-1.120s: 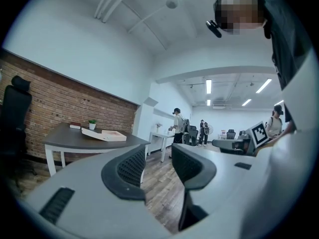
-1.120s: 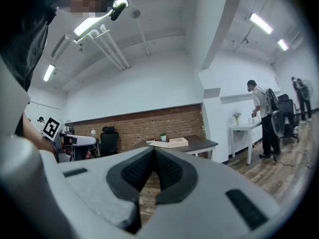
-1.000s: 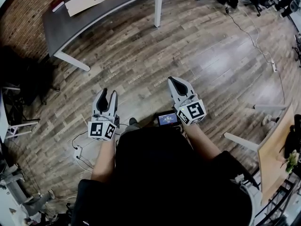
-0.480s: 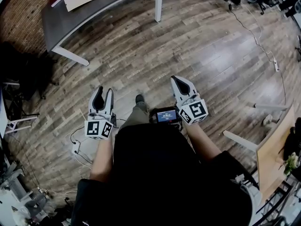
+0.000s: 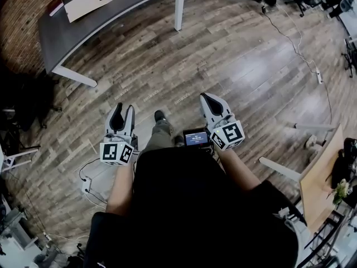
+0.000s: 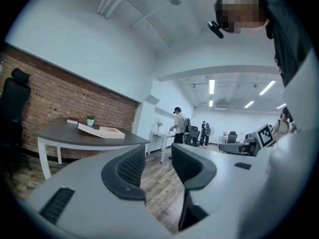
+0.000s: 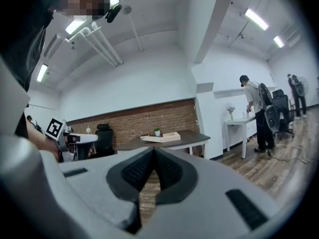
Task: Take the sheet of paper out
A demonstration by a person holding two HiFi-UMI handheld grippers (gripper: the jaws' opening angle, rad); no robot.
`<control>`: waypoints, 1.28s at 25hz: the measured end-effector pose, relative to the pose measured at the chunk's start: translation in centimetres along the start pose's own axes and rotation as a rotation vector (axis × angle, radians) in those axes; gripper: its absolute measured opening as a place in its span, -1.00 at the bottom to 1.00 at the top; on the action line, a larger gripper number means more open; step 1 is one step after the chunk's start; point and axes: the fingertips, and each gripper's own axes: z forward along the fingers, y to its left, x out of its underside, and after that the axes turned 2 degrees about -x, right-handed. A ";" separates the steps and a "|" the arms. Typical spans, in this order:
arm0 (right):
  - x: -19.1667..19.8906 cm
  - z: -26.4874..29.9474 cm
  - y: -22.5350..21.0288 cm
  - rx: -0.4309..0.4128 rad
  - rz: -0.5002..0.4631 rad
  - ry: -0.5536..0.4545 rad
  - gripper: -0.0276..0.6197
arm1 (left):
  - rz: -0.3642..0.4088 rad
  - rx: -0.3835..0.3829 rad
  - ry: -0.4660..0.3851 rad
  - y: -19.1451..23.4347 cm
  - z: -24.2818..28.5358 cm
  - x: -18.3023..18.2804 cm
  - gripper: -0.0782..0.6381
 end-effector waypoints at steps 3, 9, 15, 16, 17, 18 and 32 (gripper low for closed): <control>-0.4 2.5 -1.2 -0.003 -0.013 0.004 -0.91 | 0.000 0.002 -0.017 1.5 2.6 -1.0 -0.34; -2.9 10.0 -3.5 -0.007 -0.029 -0.014 -0.91 | -0.019 0.007 -0.026 6.3 8.7 -2.3 -0.34; -6.0 16.6 -6.2 0.006 -0.063 -0.013 -0.91 | -0.032 0.032 -0.057 10.4 15.2 -5.3 -0.34; -6.2 17.6 -6.5 0.008 -0.064 -0.008 -0.91 | -0.036 0.035 -0.060 11.1 16.0 -5.6 -0.34; -6.4 18.6 -6.8 0.008 -0.066 -0.002 -0.91 | -0.043 0.036 -0.062 11.8 16.8 -5.7 -0.34; -6.5 19.6 -7.1 0.009 -0.068 0.005 -0.91 | -0.053 0.036 -0.065 12.5 17.5 -5.8 -0.34; -5.3 33.6 -13.3 -0.033 -0.037 0.053 -0.91 | -0.098 0.025 -0.021 20.4 29.9 -4.6 -0.35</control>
